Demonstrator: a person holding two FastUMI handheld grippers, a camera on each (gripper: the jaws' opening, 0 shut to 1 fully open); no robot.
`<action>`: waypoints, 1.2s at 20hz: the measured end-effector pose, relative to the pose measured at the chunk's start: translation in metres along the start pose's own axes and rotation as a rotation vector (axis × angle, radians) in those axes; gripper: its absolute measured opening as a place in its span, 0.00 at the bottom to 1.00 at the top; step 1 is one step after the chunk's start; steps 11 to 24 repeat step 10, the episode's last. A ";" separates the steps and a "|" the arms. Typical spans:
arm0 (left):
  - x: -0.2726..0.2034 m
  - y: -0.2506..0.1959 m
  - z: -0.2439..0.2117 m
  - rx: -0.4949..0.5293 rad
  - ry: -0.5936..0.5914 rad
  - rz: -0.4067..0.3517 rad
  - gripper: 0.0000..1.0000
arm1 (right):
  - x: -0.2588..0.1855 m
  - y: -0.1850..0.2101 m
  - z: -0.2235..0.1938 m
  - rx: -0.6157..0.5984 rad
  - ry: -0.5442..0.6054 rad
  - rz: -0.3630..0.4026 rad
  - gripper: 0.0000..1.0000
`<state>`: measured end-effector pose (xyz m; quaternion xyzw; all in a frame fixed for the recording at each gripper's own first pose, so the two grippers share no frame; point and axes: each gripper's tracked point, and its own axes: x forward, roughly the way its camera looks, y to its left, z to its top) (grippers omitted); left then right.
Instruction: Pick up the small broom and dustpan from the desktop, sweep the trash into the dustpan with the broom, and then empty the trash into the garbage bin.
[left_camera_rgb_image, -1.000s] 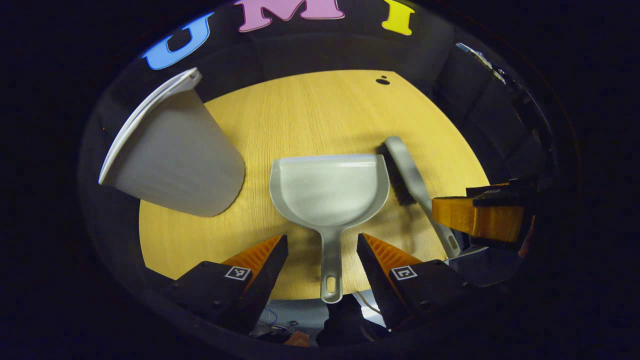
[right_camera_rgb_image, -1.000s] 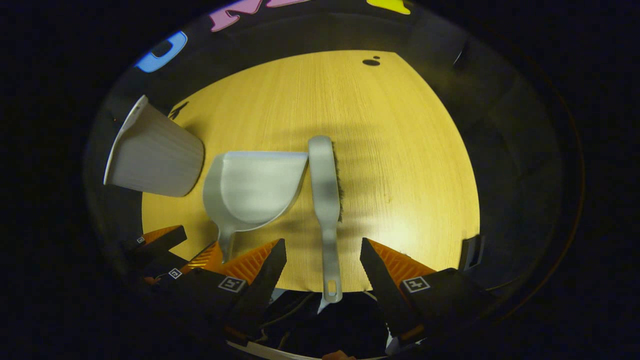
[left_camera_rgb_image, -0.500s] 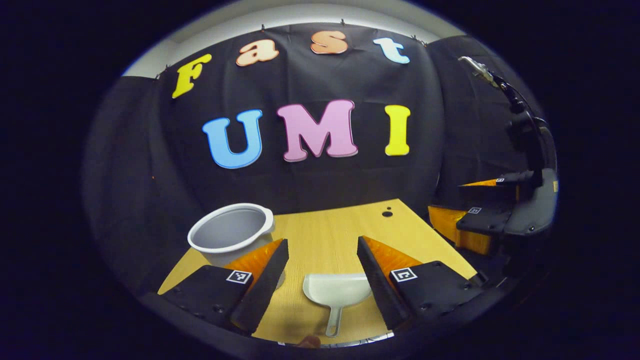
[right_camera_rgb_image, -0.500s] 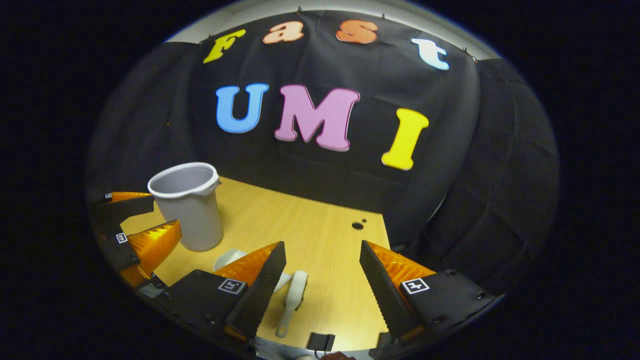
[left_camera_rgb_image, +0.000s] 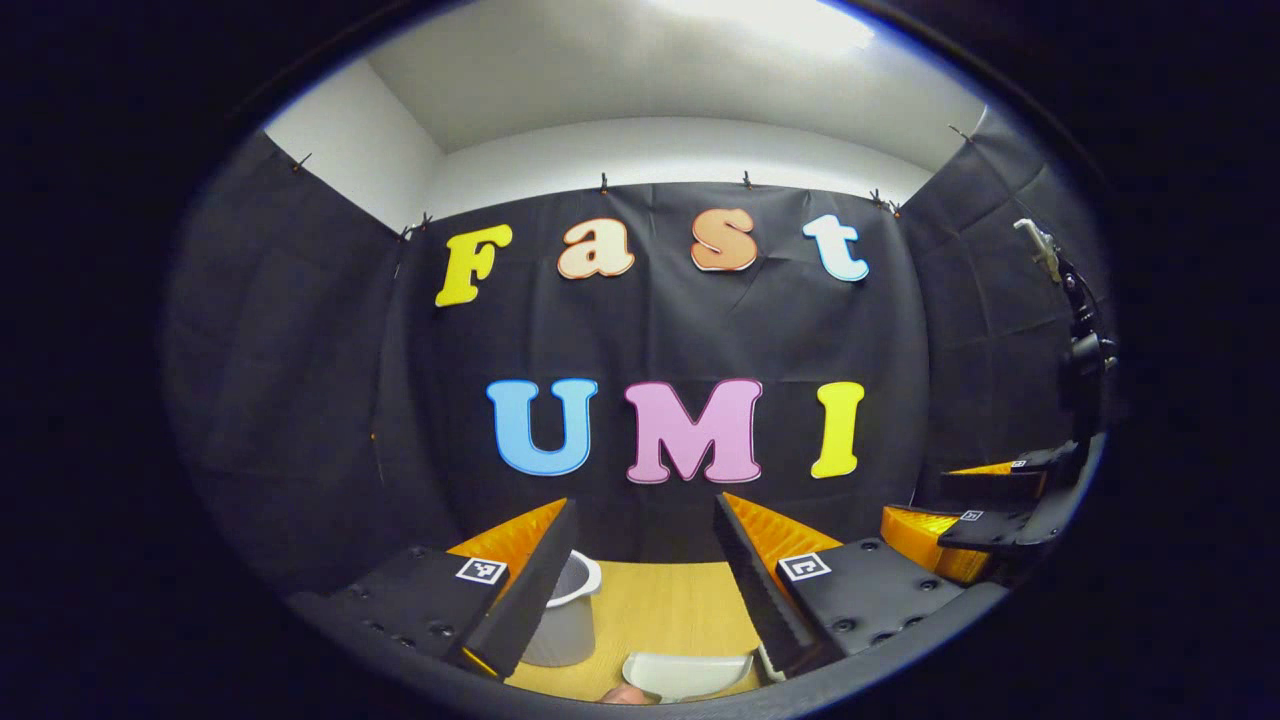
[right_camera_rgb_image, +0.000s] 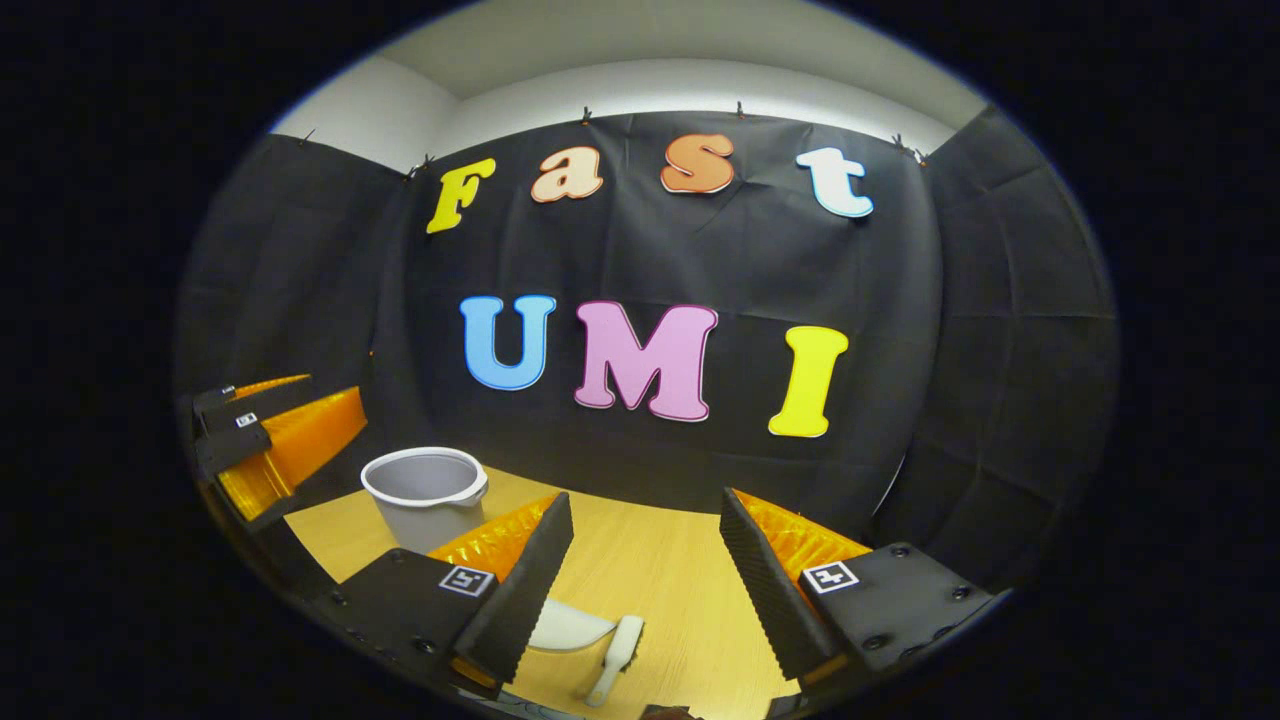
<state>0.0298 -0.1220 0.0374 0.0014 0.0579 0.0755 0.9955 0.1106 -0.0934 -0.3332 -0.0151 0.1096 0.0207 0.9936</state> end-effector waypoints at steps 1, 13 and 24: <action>0.002 0.001 0.005 0.000 -0.018 -0.018 0.82 | 0.001 -0.001 0.003 0.011 -0.003 -0.009 0.96; 0.005 -0.012 0.028 -0.111 -0.019 -0.123 0.81 | -0.016 -0.001 0.037 0.007 -0.132 -0.075 0.95; 0.005 -0.012 0.028 -0.111 -0.019 -0.123 0.81 | -0.016 -0.001 0.037 0.007 -0.132 -0.075 0.95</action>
